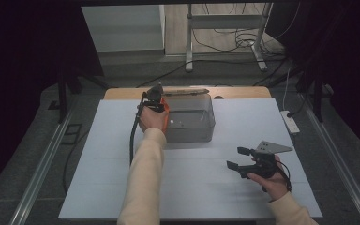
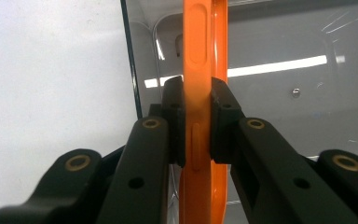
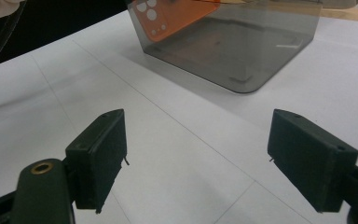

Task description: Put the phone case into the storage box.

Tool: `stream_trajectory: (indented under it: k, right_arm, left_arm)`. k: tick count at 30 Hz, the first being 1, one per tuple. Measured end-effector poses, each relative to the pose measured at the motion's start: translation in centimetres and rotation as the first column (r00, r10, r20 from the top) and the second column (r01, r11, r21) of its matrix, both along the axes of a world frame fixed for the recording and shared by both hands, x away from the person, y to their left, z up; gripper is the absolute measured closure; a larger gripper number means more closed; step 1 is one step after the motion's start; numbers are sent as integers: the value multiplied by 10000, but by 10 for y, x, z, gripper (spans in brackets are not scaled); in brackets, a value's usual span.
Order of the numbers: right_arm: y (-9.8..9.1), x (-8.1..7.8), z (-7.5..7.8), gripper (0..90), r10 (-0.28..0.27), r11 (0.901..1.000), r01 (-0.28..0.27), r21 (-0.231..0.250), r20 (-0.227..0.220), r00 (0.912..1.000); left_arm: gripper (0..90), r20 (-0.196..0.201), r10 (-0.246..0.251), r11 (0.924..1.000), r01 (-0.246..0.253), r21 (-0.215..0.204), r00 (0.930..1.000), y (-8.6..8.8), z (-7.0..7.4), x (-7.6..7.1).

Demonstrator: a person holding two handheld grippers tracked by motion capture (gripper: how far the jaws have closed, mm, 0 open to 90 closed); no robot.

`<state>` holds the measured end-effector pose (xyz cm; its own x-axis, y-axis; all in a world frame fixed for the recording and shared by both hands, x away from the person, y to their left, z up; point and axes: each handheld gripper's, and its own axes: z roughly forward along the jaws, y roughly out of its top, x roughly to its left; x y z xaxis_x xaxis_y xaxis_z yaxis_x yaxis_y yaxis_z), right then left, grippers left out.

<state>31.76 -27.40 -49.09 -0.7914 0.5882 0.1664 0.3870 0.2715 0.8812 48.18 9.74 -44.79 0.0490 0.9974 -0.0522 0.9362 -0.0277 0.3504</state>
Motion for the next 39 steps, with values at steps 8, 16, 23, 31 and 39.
stream_trajectory:
  k: [8, 16, 23, 31, 39]
  right_arm:
    - [0, 0, 0, 198, 10, 10000, -10, -5, 5, 10000]
    - [0, 0, 0, 198, 14, 10000, -14, 2, 4, 10000]
    - [0, 0, 0, 198, 39, 10000, -39, -12, 10, 10000]
    - [1, 0, 0, 198, 36, 10000, -36, -20, 14, 10000]
    - [0, 0, 0, 198, 34, 10000, -34, -6, 0, 10000]
  left_arm:
    - [795, -18, 19, 9999, -19, 165, 10000, -2, -1, 1]
    - [795, -163, -57, 9992, 63, 397, 9999, -7, -5, 2]
    - [795, -99, 7, 9986, -1, 527, 10000, -7, -4, 1]
    - [795, -95, 23, 9981, -17, 612, 10000, -8, -6, 0]
    - [794, -109, 3, 9978, 4, 658, 9999, -9, -7, 1]
